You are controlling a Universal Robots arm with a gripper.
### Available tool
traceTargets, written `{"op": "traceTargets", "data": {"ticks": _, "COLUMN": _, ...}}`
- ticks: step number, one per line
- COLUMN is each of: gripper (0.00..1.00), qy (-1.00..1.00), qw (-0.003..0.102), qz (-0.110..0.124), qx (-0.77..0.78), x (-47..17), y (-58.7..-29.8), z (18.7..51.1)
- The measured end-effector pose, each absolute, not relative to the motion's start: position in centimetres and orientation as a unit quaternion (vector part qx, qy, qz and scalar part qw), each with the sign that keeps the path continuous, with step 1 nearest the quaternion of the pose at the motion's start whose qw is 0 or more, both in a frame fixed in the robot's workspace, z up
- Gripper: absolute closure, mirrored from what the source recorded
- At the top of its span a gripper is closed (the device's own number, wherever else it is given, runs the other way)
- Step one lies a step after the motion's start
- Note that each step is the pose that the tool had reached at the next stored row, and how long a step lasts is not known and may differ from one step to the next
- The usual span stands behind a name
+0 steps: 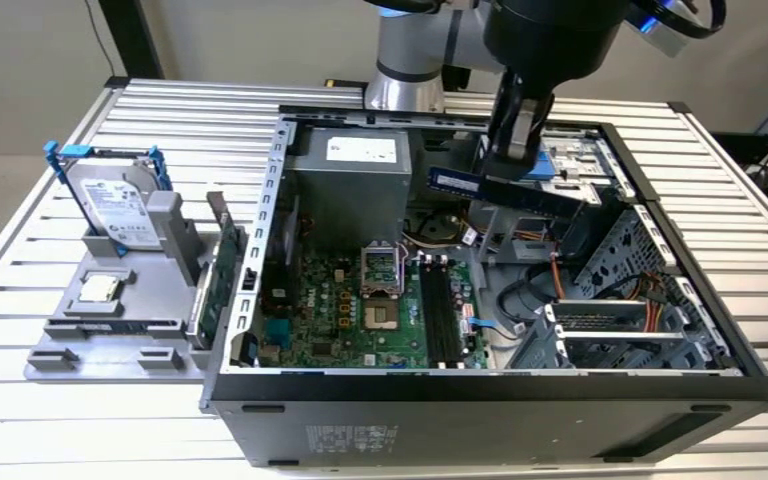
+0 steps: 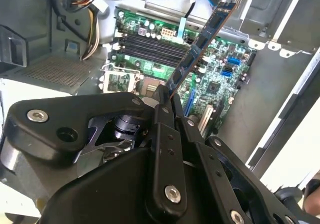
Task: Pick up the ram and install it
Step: 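Insert the ram into the slot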
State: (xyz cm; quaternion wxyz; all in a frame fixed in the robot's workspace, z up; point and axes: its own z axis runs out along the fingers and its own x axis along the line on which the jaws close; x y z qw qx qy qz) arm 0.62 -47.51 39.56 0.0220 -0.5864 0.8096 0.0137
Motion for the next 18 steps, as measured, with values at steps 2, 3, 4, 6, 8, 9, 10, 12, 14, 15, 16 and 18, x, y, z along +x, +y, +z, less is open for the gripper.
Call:
{"op": "traceTargets", "data": {"ticks": 2, "gripper": 1.00, "qy": 0.814, "qw": 0.022, "qz": 0.014, "qx": -0.581, "x": 0.62, "y": -47.52, "z": 39.56}}
{"op": "traceTargets", "data": {"ticks": 3, "gripper": 1.00, "qy": 0.816, "qw": 0.022, "qz": 0.014, "qx": -0.578, "x": 0.62, "y": -47.54, "z": 39.56}}
{"op": "traceTargets", "data": {"ticks": 4, "gripper": 1.00, "qy": 0.818, "qw": 0.022, "qz": 0.013, "qx": -0.575, "x": 0.62, "y": -47.55, "z": 39.56}}
{"op": "traceTargets", "data": {"ticks": 6, "gripper": 1.00, "qy": 0.822, "qw": 0.022, "qz": 0.013, "qx": -0.568, "x": 0.63, "y": -47.56, "z": 39.56}}
{"op": "traceTargets", "data": {"ticks": 8, "gripper": 1.00, "qy": 0.827, "qw": 0.022, "qz": 0.013, "qx": -0.562, "x": 0.63, "y": -47.58, "z": 39.56}}
{"op": "traceTargets", "data": {"ticks": 9, "gripper": 1.00, "qy": 0.829, "qw": 0.022, "qz": 0.013, "qx": -0.559, "x": 0.62, "y": -47.58, "z": 39.56}}
{"op": "traceTargets", "data": {"ticks": 10, "gripper": 1.00, "qy": 0.831, "qw": 0.022, "qz": 0.013, "qx": -0.556, "x": 0.62, "y": -47.59, "z": 39.56}}
{"op": "traceTargets", "data": {"ticks": 12, "gripper": 1.00, "qy": 0.835, "qw": 0.023, "qz": 0.013, "qx": -0.549, "x": 0.62, "y": -47.59, "z": 39.56}}
{"op": "traceTargets", "data": {"ticks": 14, "gripper": 1.00, "qy": 0.840, "qw": 0.023, "qz": 0.013, "qx": -0.542, "x": 0.62, "y": -47.60, "z": 39.56}}
{"op": "traceTargets", "data": {"ticks": 15, "gripper": 1.00, "qy": 0.842, "qw": 0.023, "qz": 0.012, "qx": -0.539, "x": 0.62, "y": -47.60, "z": 39.56}}
{"op": "traceTargets", "data": {"ticks": 16, "gripper": 1.00, "qy": 0.844, "qw": 0.023, "qz": 0.012, "qx": -0.535, "x": 0.62, "y": -47.60, "z": 39.56}}
{"op": "traceTargets", "data": {"ticks": 18, "gripper": 1.00, "qy": 0.849, "qw": 0.023, "qz": 0.012, "qx": -0.528, "x": 0.62, "y": -47.60, "z": 39.56}}
